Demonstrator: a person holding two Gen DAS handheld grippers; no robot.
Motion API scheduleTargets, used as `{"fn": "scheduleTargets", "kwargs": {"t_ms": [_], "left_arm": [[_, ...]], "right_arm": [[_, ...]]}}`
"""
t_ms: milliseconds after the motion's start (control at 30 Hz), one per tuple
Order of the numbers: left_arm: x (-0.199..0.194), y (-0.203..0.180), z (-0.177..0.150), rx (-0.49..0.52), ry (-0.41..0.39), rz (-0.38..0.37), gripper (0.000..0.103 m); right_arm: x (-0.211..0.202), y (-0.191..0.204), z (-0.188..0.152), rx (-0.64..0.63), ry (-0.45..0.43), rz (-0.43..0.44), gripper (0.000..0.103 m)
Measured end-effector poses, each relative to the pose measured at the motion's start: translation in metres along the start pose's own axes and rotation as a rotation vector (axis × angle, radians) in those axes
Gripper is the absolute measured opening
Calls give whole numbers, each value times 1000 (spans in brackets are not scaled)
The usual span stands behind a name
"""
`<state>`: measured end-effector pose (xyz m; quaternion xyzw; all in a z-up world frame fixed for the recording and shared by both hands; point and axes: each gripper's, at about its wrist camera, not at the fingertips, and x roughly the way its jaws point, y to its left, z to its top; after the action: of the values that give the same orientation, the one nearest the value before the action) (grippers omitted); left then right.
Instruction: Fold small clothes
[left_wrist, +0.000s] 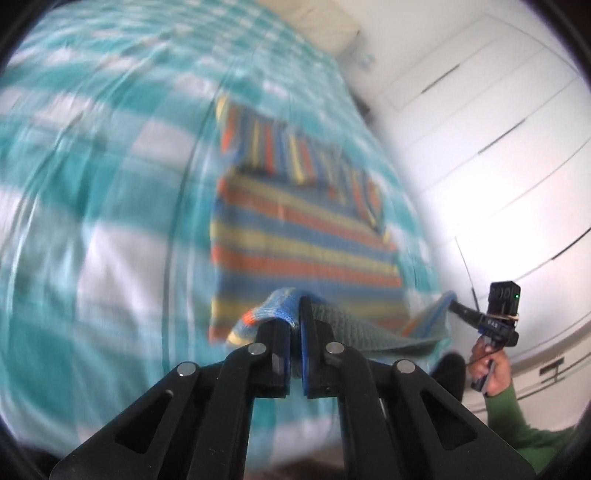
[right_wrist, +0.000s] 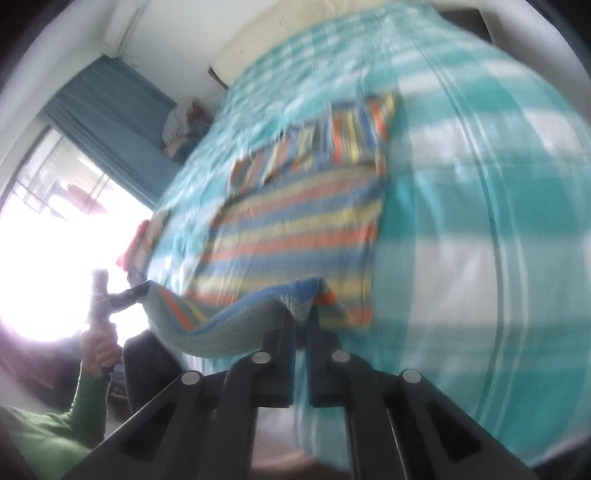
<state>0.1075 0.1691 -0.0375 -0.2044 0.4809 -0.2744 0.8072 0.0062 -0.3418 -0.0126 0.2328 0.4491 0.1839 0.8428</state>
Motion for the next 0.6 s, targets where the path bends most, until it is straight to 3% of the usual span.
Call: {"fn": "scheduleTargets", "kwargs": {"t_ms": [167,333,433,533,600], "left_arm": [[54,6,93,-7,-69,26,2],[128,41,179,-99,-29,80,2],[178,58,210,-138,24,89,3],[198,83,233,-254,9,143,15],[189,95,238,-340,-58,108,40]], "right_arm": [[37,-22,96,4,-112,-43,4],[89,-67,180,82,-128,-92,4],[124,-100,216,175,-111,-87,4],[148,-131,237,283,-178,-46,14],[147,-148,241,364,-263,-31,34]]}}
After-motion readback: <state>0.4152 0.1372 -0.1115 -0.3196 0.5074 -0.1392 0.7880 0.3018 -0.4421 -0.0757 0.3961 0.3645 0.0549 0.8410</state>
